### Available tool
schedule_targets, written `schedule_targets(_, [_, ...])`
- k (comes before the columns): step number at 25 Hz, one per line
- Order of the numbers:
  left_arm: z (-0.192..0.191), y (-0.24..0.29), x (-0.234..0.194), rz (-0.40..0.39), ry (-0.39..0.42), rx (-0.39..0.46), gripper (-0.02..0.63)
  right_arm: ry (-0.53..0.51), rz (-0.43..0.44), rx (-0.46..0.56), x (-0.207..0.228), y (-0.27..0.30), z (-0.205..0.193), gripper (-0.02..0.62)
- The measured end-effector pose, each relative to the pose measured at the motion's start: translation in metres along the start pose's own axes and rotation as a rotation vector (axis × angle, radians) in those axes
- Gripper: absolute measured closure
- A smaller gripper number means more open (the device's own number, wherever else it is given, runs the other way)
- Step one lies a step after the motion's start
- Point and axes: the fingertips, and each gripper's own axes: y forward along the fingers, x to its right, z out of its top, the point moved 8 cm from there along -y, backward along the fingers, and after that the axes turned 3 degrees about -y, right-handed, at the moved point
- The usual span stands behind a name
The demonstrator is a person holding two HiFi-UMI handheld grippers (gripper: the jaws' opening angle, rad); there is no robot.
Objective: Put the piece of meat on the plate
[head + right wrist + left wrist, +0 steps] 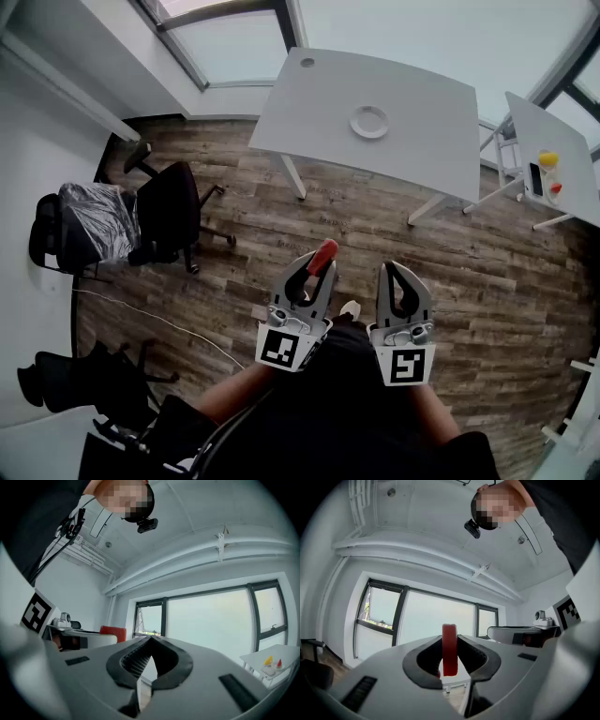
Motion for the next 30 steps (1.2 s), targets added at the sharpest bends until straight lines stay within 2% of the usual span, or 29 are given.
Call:
schedule_targets(7, [-0.002,0.009,0.007,0.018,-0.010,0.005,0.509,0.087,-0.015,0.064,0.020,-0.010,0.003,0.591])
schedule_targets(11, [-0.005,0.011,0.006,0.043,0.001,0.010,0.509,0.162,-0.031,0.048,0.034,-0.023,-0.008,0.591])
schedule_targets(16, [-0.007,0.017,0.006,0.067,0.000,-0.012,0.511,0.164,-0.038,0.025,0.043,-0.029,-0.017,0.591])
schedule_targets(21, [-0.011,0.032,0.007,0.038,0.003,-0.024,0.511,0.098,-0.051,0.014,0.051,-0.025,-0.018,0.591])
schedule_targets(27, [-0.012,0.066,0.005,-0.025,-0.024,-0.023,0.509,0.130,-0.088,-0.004,0.071,-0.015,-0.025,0.591])
schedule_targets(30, [-0.012,0.089,0.001,-0.069,-0.028,-0.016,0.509,0.111,-0.119,0.013,0.081,-0.004,-0.023,0.591])
